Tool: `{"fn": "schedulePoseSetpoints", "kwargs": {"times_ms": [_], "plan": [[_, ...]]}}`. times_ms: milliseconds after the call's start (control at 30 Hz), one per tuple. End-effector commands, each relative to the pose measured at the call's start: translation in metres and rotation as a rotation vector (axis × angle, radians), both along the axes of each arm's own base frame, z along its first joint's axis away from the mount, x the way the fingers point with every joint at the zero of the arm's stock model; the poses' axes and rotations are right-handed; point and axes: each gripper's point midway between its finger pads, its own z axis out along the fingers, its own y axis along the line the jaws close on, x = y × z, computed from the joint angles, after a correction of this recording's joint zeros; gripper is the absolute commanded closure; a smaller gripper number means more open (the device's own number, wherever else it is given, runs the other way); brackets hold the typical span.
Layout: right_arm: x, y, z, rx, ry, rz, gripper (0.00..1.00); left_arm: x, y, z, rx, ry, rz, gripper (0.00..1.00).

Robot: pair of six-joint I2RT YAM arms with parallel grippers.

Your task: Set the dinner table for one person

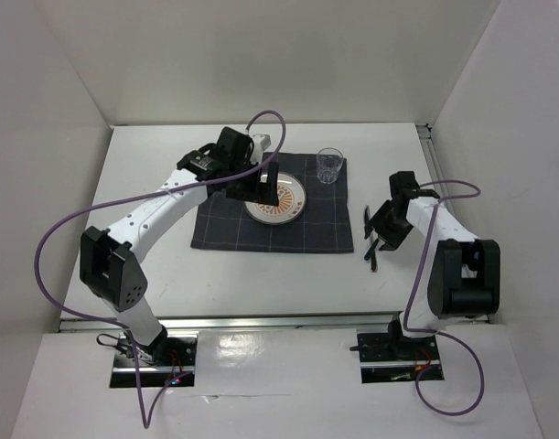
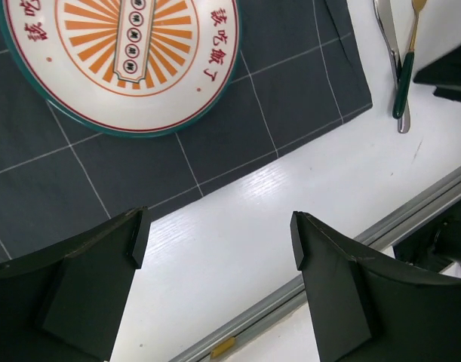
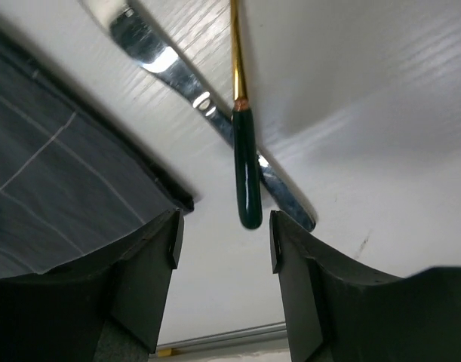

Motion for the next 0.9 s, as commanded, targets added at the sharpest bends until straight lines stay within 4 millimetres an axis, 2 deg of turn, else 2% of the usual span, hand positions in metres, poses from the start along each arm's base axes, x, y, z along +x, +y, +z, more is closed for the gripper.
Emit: {"fn": "schedulePoseSetpoints", "kwargs": {"times_ms": [0, 167, 367, 467, 767, 867], "plan": [[0.021, -0.007, -0.009, -0.017, -0.032, -0.006, 0.4, 0.003, -0.001, 0.007, -0.005, -0.016, -0.007, 0.06], [0.021, -0.009, -0.024, -0.014, -0.009, 0.005, 0.43, 0.003, 0.0, 0.01, -0.003, -0.027, -0.001, 0.06], [0.027, -0.009, -0.039, -0.017, -0.004, 0.015, 0.55, 0.003, 0.005, 0.005, 0.019, -0.018, 0.012, 0.06], [0.027, -0.01, -0.044, -0.019, 0.008, 0.026, 0.56, 0.003, 0.005, 0.005, 0.019, -0.018, 0.012, 0.06], [0.022, -0.013, -0.05, -0.039, 0.02, 0.029, 0.56, 0.004, 0.006, 0.001, 0.03, -0.014, 0.018, 0.06], [0.023, -0.013, -0.053, -0.039, 0.021, 0.029, 0.62, 0.004, 0.006, 0.001, 0.03, -0.014, 0.018, 0.06]]}}
